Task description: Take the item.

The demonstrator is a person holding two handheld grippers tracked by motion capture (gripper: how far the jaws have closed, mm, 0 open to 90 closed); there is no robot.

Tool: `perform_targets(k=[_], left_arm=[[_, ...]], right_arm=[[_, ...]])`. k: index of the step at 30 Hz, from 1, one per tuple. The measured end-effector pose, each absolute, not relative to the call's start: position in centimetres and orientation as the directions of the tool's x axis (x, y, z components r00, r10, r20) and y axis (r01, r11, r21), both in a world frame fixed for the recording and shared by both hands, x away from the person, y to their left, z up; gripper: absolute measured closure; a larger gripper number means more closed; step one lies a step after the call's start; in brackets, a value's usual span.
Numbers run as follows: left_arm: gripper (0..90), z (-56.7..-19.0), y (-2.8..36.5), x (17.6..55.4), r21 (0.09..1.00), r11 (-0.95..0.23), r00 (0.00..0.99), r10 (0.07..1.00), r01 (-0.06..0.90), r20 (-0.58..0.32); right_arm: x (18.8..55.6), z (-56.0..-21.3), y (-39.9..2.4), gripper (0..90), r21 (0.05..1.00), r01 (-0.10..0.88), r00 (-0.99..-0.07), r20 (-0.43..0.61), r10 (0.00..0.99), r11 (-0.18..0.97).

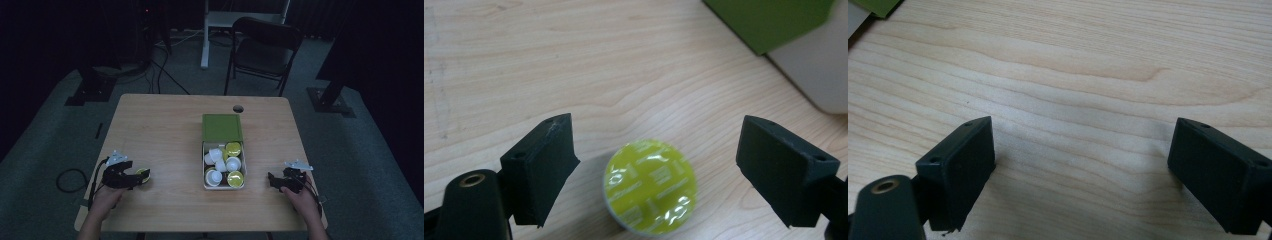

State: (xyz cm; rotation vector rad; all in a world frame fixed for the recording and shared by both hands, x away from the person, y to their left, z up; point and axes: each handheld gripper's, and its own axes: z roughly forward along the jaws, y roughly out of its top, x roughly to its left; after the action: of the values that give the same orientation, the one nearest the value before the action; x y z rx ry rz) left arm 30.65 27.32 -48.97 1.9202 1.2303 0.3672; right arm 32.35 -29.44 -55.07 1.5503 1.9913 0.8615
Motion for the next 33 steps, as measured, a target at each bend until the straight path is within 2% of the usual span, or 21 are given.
perform_targets(k=[5, 12, 16, 18, 33], left_arm=[[13.6, -48.2, 26.4, 30.4, 0.782, -0.204, 0.536, 0.823, 0.589, -0.189], [9.5, -47.8, 24.2, 30.3, 0.783, -0.280, 0.622, 0.765, 0.555, -0.167], [8.9, -48.1, 22.9, 30.3, 0.778, -0.349, 0.672, 0.730, 0.522, -0.123], [1.9, -48.3, 22.2, 30.3, 0.773, -0.370, 0.695, 0.708, 0.516, -0.126], [1.7, -49.9, 18.4, 29.9, 0.766, -0.471, 0.784, 0.616, 0.438, -0.070]], right_arm=[[32.4, -55.1, -29.4, 10.9, 0.721, 0.673, -0.251, 0.013, 0.968, 0.165], [32.4, -55.1, -29.4, 10.9, 0.721, 0.673, -0.251, 0.013, 0.968, 0.164], [32.4, -55.1, -29.4, 10.9, 0.722, 0.672, -0.251, 0.012, 0.968, 0.165], [32.4, -55.1, -29.5, 10.9, 0.722, 0.672, -0.251, 0.012, 0.968, 0.165], [32.4, -55.1, -29.5, 10.9, 0.722, 0.672, -0.251, 0.013, 0.968, 0.165]])
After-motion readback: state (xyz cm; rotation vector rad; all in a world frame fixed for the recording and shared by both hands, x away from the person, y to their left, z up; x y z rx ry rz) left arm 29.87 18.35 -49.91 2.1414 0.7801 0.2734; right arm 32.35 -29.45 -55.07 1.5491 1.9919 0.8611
